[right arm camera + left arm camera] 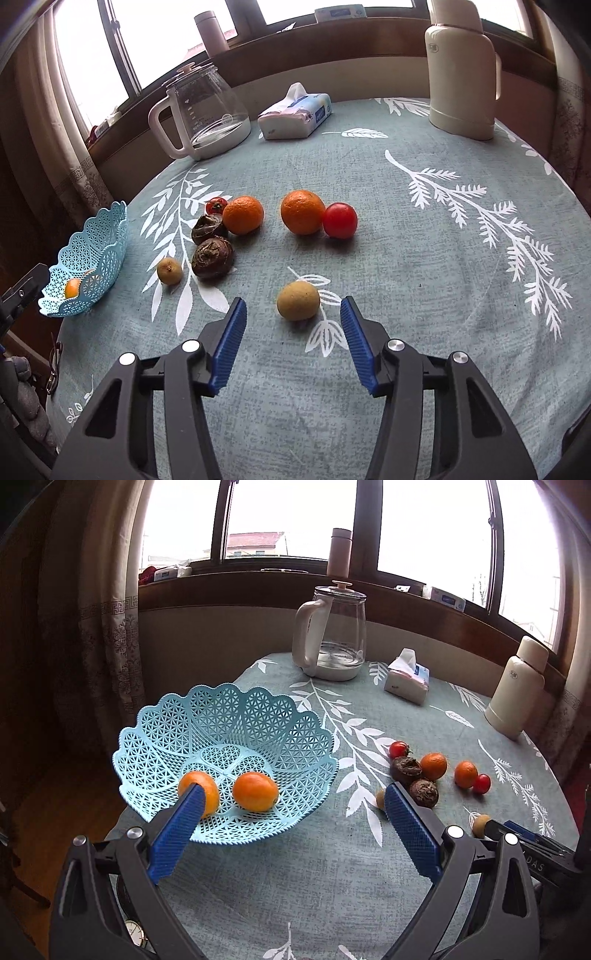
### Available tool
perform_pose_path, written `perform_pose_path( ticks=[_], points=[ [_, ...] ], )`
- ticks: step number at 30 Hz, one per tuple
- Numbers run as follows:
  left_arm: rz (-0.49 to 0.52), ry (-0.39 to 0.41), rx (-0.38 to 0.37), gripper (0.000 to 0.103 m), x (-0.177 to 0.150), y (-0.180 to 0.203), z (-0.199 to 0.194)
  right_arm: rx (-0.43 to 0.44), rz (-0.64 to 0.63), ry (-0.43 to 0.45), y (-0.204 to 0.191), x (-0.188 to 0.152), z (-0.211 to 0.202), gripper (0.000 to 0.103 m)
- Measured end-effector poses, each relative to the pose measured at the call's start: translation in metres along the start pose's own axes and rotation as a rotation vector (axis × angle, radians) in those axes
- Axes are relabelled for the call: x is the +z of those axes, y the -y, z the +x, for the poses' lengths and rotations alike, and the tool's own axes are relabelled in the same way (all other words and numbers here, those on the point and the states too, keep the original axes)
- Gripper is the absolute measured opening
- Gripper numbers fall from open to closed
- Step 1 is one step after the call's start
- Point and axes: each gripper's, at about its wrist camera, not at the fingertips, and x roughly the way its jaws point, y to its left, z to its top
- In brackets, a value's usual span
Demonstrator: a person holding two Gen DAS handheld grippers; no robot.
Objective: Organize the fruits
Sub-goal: 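Move the right gripper back to the brown kiwi fruit on the cloth, then close the right gripper around the brown kiwi fruit, then lift the kiwi with the right gripper and carry it to the basket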
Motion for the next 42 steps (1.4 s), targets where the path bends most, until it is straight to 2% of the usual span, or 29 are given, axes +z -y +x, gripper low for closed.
perform_pose_path(
  ticks=[7,14,27,33,36,38,42],
  points=[
    [0.007,-0.001,-0.005,0.099,-0.001,0.003,-0.002,-0.039,-0.044,-0.053,-0.007,0.007,0.023,0.047],
    [0.012,-0.011,-0.009,0.099,-0.002,0.006,0.0,-0.058,-0.069,-0.066,-0.008,0.006,0.028,0.028],
    [0.096,-0.084,-0.074,0.099,-0.012,0.056,0.026,-0.058,0.002,0.008,0.027,0.009,0.002,0.028],
    [0.151,-0.141,-0.126,0.09,-0.018,0.083,0.046,-0.037,0.02,0.015,0.035,0.007,0.003,0.028],
    [0.167,-0.178,-0.139,0.083,-0.02,0.091,0.061,-0.023,0.022,0.018,0.034,0.006,0.003,0.028],
    [0.166,-0.211,-0.145,0.074,-0.022,0.094,0.074,-0.015,0.027,0.019,0.035,0.005,0.004,0.028],
    [0.162,-0.265,-0.145,0.067,-0.027,0.096,0.095,0.002,0.042,0.018,0.038,0.004,0.004,0.028]
  ],
)
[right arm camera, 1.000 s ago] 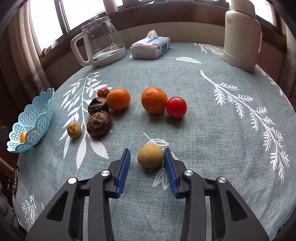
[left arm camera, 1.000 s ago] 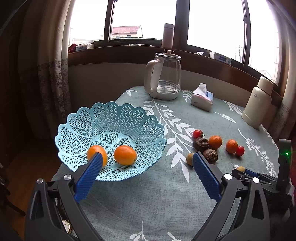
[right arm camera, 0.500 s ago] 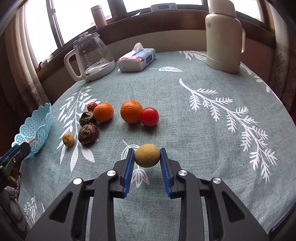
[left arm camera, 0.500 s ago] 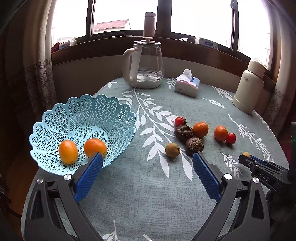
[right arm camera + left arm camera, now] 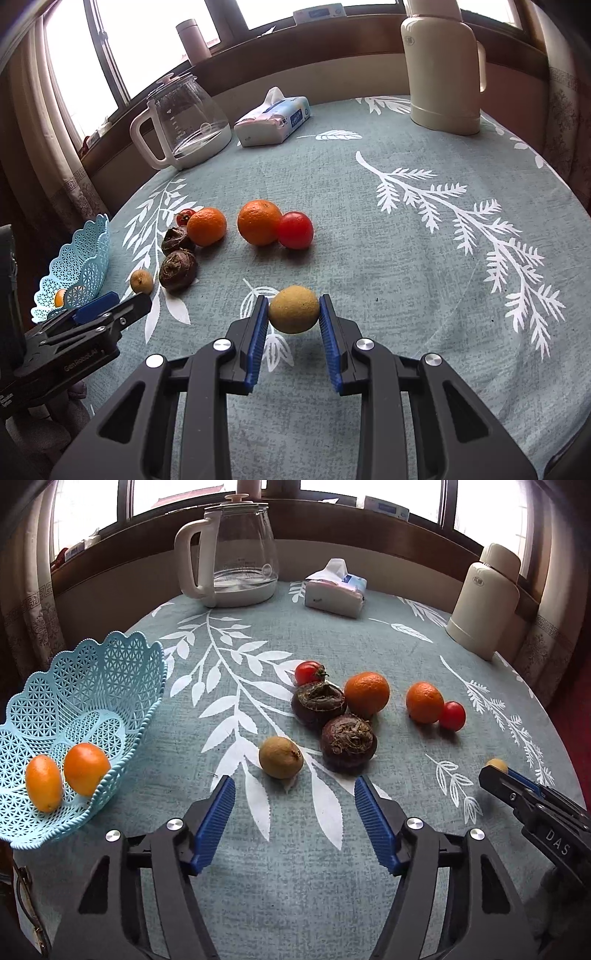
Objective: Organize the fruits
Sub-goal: 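Lift the kiwi with the right gripper and carry it to the basket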
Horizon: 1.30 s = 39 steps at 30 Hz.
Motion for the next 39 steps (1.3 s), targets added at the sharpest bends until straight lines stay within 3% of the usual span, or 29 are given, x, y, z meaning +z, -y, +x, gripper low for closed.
perform_pose_path(
  ticks=[2,6,19,30,39],
  points=[
    [0.0,-0.021,0.01,0.058,0.001,0.0,0.009,0.007,0.004,-0.001,0.001,-0.001,0.0,0.028],
    [0.0,-0.019,0.022,0.057,0.007,-0.002,0.014,0.015,-0.001,-0.003,0.0,-0.002,0.0,0.028],
    [-0.008,0.0,0.042,0.029,0.018,-0.006,0.023,0.026,0.005,-0.01,0.0,-0.003,0.003,0.028],
    [-0.016,0.023,0.009,0.029,0.012,-0.002,0.005,0.03,0.013,-0.008,0.002,-0.002,0.003,0.028],
    [-0.018,0.095,0.004,0.029,0.018,0.001,-0.026,0.033,0.016,-0.002,0.003,-0.002,0.002,0.028]
  ],
)
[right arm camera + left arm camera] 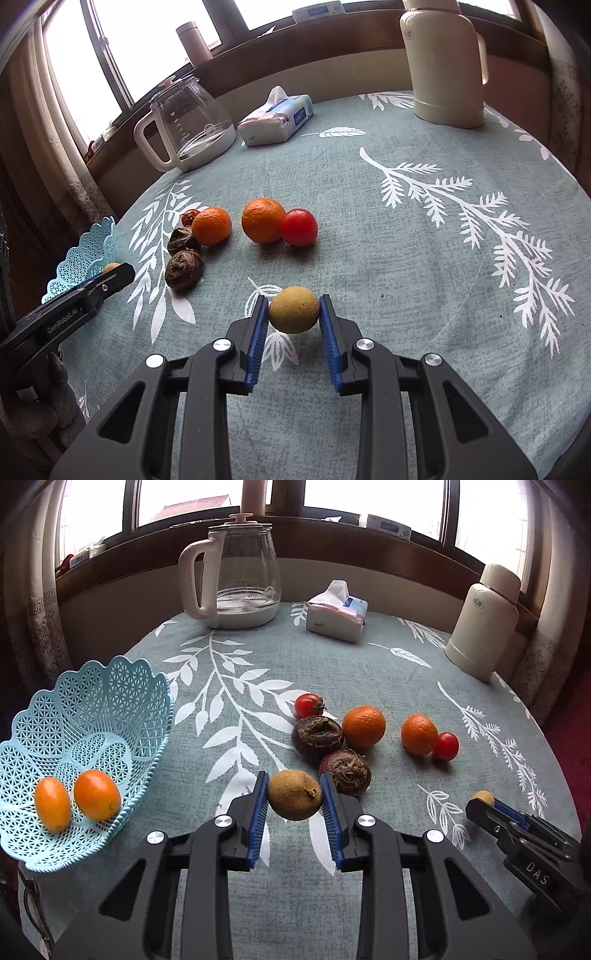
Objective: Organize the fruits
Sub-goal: 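Lift the kiwi with the right gripper and carry it to the basket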
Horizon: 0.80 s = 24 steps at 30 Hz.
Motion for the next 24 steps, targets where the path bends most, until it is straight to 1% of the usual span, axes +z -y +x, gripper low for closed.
perform_pose_path(
  ticks=[4,10,17,24],
  points=[
    [-0.006,0.03,0.02,0.029,0.002,-0.006,-0.013,0.0,0.0,0.001,0.0,0.0,0.0,0.028],
    [-0.047,0.062,0.054,0.029,0.006,-0.026,-0.027,-0.005,-0.003,0.005,0.0,0.0,-0.001,0.028],
    [-0.097,0.103,0.126,0.029,0.006,-0.058,-0.043,-0.013,-0.004,0.014,0.0,0.0,-0.002,0.028],
    [-0.153,0.12,0.19,0.029,0.002,-0.092,-0.053,-0.027,-0.007,0.021,0.0,-0.001,-0.004,0.028]
  ],
)
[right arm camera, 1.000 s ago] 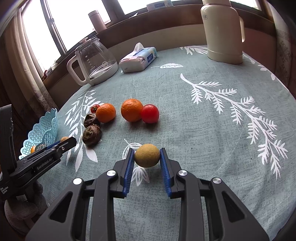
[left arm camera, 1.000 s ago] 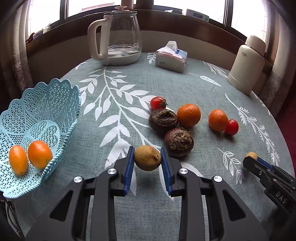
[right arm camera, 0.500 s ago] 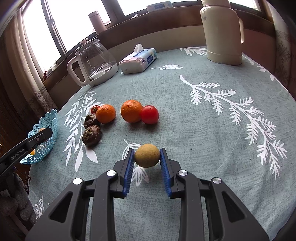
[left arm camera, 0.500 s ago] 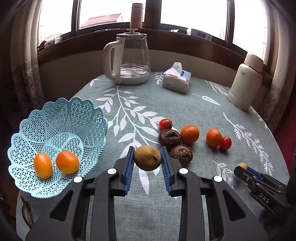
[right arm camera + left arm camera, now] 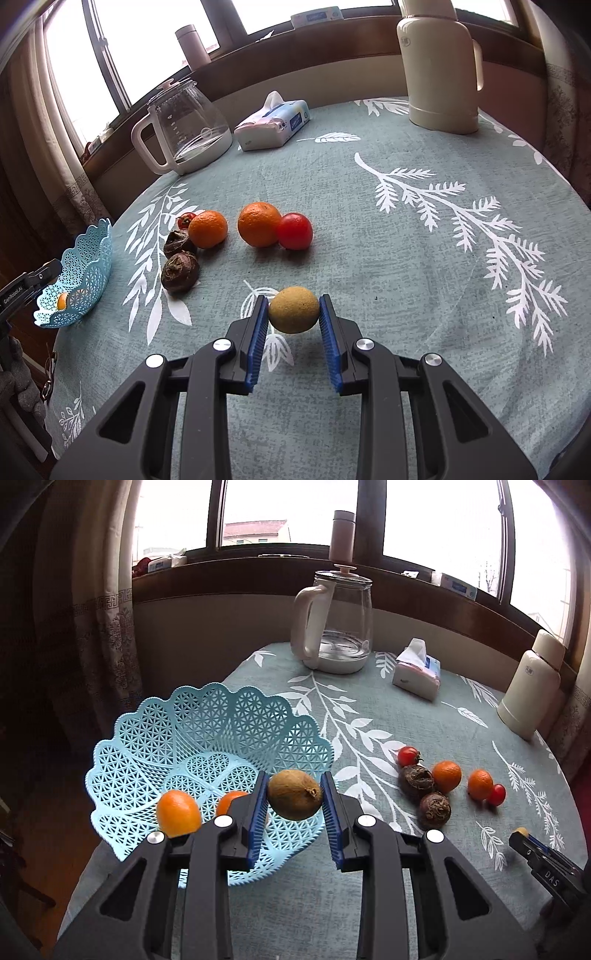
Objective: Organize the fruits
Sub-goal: 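Lift the kiwi with the right gripper and carry it to the basket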
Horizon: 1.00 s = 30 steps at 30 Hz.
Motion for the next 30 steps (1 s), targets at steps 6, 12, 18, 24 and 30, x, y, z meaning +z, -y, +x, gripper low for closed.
perform_pose_path(
  ticks=[6,12,18,24,30],
  points=[
    [-0.043,0.013,0.056,0.029,0.002,-0.031,-0.002,-0.014,-0.006,-0.001,-0.002,0.0,0.001,0.028],
    [-0.089,0.013,0.106,0.029,0.001,-0.061,0.0,-0.026,-0.012,-0.002,-0.004,-0.001,0.002,0.028],
    [-0.111,0.01,0.13,0.029,-0.001,-0.078,0.002,-0.037,-0.018,-0.002,-0.004,-0.001,0.003,0.028],
    [-0.141,0.001,0.14,0.032,-0.003,-0.09,0.006,-0.049,-0.022,0.001,-0.005,-0.002,0.003,0.028],
    [-0.178,0.031,0.151,0.053,-0.003,-0.102,-0.002,-0.064,-0.03,0.004,-0.007,-0.002,0.002,0.028]
  ],
)
